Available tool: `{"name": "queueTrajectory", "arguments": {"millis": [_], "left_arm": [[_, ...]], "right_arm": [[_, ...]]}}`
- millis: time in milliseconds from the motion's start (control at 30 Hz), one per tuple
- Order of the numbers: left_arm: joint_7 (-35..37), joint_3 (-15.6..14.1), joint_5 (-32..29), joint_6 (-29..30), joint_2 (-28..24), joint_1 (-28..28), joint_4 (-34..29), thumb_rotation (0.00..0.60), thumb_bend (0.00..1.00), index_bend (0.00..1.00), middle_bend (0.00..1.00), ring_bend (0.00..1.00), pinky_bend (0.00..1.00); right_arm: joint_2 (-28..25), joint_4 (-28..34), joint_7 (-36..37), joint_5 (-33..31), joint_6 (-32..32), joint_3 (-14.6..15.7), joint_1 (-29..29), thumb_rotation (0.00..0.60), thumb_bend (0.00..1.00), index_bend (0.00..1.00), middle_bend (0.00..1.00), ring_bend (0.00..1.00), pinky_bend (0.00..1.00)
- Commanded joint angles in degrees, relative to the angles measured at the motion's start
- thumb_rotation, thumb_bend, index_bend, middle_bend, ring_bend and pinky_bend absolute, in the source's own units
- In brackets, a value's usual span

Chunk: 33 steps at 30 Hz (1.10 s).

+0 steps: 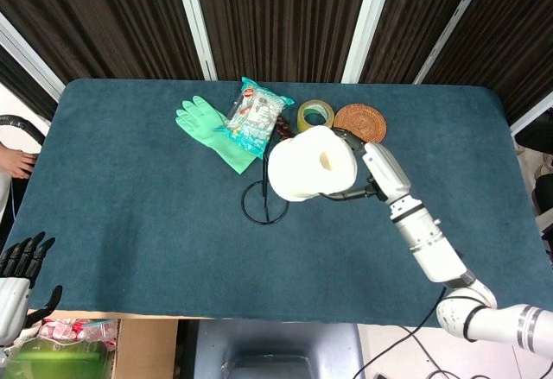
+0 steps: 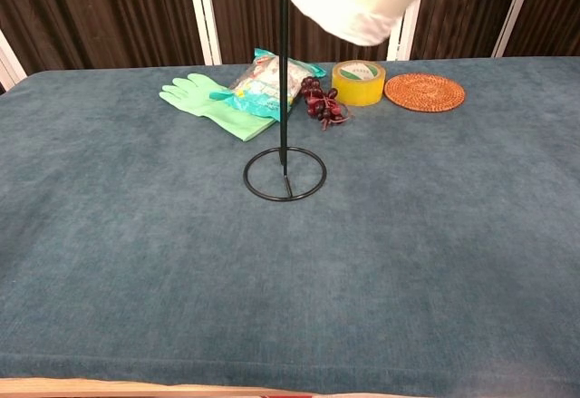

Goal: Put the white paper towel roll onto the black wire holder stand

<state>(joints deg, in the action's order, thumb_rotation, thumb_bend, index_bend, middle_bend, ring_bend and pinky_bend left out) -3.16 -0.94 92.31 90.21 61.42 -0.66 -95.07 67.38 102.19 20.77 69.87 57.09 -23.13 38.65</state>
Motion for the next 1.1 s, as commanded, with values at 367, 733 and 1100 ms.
{"name": "queueTrajectory", "arguments": {"millis": [367, 733, 1100], "left_arm": [[0.0, 0.01, 0.01, -0.01, 0.0, 0.01, 0.0, 0.6, 0.42, 0.0, 0.01, 0.0, 0.09], [0.0, 0.02, 0.01, -0.01, 0.0, 0.01, 0.0, 0.6, 0.42, 0.0, 0.01, 0.0, 0.09], [0.0, 0.02, 0.01, -0.02, 0.0, 0.02, 0.0, 0.6, 0.42, 0.0, 0.01, 0.0, 0.09]], "right_arm": [[3.04, 10.1, -22.85, -17.19, 4.47, -4.54, 8.88, 0.6, 0.23, 0.86, 0.71, 0.64, 0.48], [3.77, 9.61, -26.22, -23.57, 4.95, -4.76, 11.19, 0.6, 0.23, 0.86, 0.71, 0.64, 0.48], [5.93, 6.99, -30.86, -30.2, 5.6, -4.45, 14.44, 0.6, 0.23, 0.86, 0.71, 0.64, 0.48]]}}
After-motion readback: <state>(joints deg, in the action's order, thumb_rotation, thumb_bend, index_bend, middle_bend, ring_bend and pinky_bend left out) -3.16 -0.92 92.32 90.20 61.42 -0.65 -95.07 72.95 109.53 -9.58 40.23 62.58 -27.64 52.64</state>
